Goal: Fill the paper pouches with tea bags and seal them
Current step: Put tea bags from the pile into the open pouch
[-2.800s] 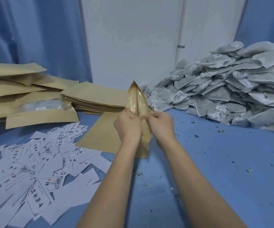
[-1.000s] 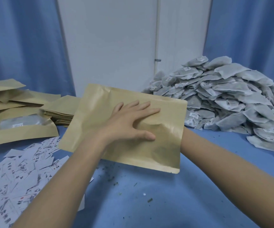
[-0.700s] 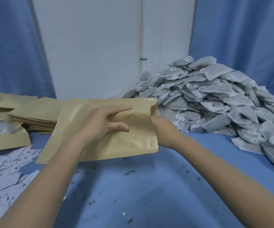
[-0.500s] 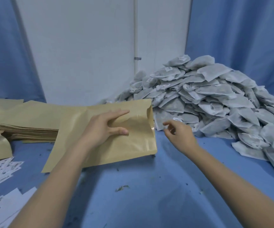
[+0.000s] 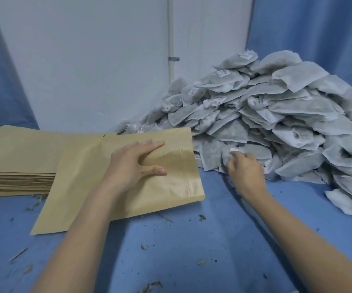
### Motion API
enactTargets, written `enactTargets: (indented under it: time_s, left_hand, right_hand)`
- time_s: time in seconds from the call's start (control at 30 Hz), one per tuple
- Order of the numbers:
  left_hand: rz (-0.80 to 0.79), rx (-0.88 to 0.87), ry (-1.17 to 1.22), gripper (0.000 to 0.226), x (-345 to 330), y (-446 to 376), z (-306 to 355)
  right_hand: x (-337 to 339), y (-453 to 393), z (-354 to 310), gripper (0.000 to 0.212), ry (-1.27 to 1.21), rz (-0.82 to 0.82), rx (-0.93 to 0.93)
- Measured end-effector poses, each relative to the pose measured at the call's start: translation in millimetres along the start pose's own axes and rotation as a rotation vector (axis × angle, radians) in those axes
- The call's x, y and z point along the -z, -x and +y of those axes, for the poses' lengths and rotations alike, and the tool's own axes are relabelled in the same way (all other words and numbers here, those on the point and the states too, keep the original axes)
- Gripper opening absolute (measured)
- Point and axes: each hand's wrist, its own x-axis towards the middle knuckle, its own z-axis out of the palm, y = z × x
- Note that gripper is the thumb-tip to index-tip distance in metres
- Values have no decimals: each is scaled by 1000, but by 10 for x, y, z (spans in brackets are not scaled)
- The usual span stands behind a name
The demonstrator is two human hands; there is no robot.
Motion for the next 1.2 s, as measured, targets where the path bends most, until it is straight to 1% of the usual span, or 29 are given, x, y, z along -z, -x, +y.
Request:
enactTargets:
  time_s: [0.03, 0.07, 0.1, 0.17, 0.23, 0.27, 0.3, 0.33, 0.37, 0.43, 0.57, 0.63, 0.67, 0.7, 0.73, 0.8, 0.87, 0.9, 0.93, 0.97, 1.0, 1.03, 1.07, 1.1, 1.13, 1.17, 1.2]
  left_hand:
    - [6, 5, 3, 69, 10, -12, -5]
    - [9, 13, 10, 69, 21, -23, -6]
    - [9, 20, 18, 68, 37, -29, -6]
    - [7, 28, 36, 69, 65, -26, -9]
    - [7, 30, 43, 69, 85, -24, -17]
    - [10, 31, 42, 69, 91, -24, -22]
    - [13, 31, 41, 69, 93, -27, -24]
    - [15, 33, 43, 69, 94, -28, -24]
    - [14, 33, 45, 69, 95, -31, -21]
    - [-3, 21, 54, 70, 96, -27, -4]
    - [-100, -37, 126, 73, 142, -10, 69]
    - [-108, -53, 148, 72, 164, -21, 106]
    - [-105, -59, 150, 71, 166, -27, 124]
    - [-105, -64, 150, 70, 162, -32, 142]
    - [-109, -68, 150, 69, 154, -35, 156]
    - [-106, -69, 152, 67, 135, -33, 169]
    - [-69, -54, 137, 66, 131, -29, 146]
    - [-43, -40, 122, 66, 130, -26, 121]
    - [-19, -25, 102, 66, 130, -26, 93]
    - [3, -11, 79, 67, 128, -24, 67]
    - [22, 1, 59, 67, 125, -18, 44]
    - [37, 9, 45, 67, 123, -14, 27]
    - [47, 13, 38, 67, 122, -13, 16]
    - [54, 15, 34, 68, 118, -14, 10]
    - [56, 17, 29, 68, 115, -16, 6]
    - [54, 18, 24, 68, 110, -20, 3]
    - [52, 21, 20, 68, 106, -22, 1]
  right_hand:
    - [45, -1, 14, 31, -88, 71, 20]
    - [116, -5, 20, 30, -198, 128, -7]
    - [191, -22, 24, 28, -324, 165, -76]
    - [338, -64, 27, 22, -649, 154, -266]
    - [460, -64, -33, 24, -1049, 55, -417]
    - [510, -42, -76, 25, -1235, -14, -449]
    - [535, -23, -101, 26, -1372, -92, -453]
    - [551, 1, -120, 26, -1444, -184, -441]
    - [547, 19, -117, 26, -1458, -273, -421]
    - [537, 41, -129, 25, -1398, -428, -367]
    - [491, 15, -380, 20, -1290, -682, -252]
    - [435, 5, -607, 26, -1199, -796, -167]
    - [409, 5, -727, 27, -1114, -833, -101]
    - [363, -14, -831, 20, -968, -804, -18]
    - [348, -32, -943, 12, -811, -735, 39]
    - [282, -110, -1042, 21, -540, -530, 77]
    - [211, -167, -1000, 24, -340, -275, 150]
    - [142, -211, -902, 29, -353, -152, 133]
    - [100, -221, -800, 35, -393, -68, 63]
    - [29, -233, -666, 37, -402, -19, -34]
    - [-37, -233, -549, 35, -332, -7, -108]
    - [-123, -242, -432, 38, -205, -48, -160]
    - [-187, -238, -346, 51, -93, -123, -201]
    - [-248, -236, -295, 65, -16, -185, -214]
    - [-294, -225, -272, 72, 34, -215, -207]
    - [-348, -221, -252, 74, 41, -211, -174]
    - [-387, -210, -244, 71, 13, -197, -142]
